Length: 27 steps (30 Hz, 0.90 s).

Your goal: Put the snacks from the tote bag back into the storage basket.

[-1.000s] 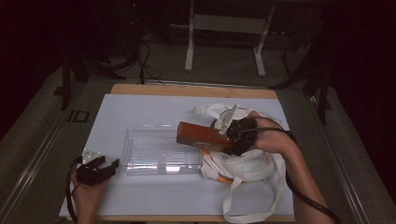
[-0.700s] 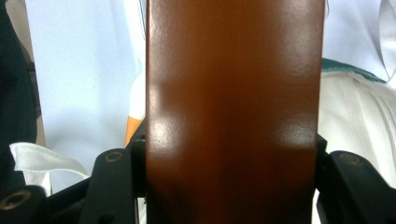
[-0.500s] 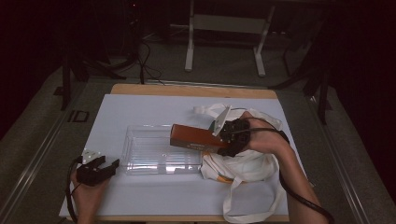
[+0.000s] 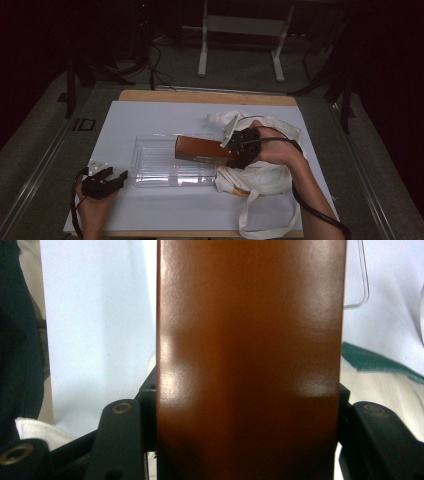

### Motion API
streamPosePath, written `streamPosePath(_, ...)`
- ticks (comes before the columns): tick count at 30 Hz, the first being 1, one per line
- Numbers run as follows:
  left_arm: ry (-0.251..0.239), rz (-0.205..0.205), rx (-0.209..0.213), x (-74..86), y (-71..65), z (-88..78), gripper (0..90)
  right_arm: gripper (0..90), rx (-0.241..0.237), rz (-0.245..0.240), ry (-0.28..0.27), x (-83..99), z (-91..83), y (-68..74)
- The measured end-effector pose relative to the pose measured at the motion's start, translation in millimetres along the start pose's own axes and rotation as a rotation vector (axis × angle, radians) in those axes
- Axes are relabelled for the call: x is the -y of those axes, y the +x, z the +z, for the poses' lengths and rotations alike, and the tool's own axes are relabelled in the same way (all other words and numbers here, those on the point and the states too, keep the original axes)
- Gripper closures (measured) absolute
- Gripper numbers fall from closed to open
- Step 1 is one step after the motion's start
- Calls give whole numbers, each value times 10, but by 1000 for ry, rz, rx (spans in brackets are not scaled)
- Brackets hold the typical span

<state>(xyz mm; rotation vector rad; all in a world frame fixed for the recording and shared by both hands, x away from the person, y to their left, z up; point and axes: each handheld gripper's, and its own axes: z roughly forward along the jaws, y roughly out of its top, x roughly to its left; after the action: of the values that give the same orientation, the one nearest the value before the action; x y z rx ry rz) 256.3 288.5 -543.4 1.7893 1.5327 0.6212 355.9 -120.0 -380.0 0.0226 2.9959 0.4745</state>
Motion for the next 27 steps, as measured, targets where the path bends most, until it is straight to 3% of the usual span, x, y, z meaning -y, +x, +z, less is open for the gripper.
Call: streamPosePath(27, -15, 21, -16, 7, -23, -16, 404, 432, -36, -63, 29, -313, 255, 48)
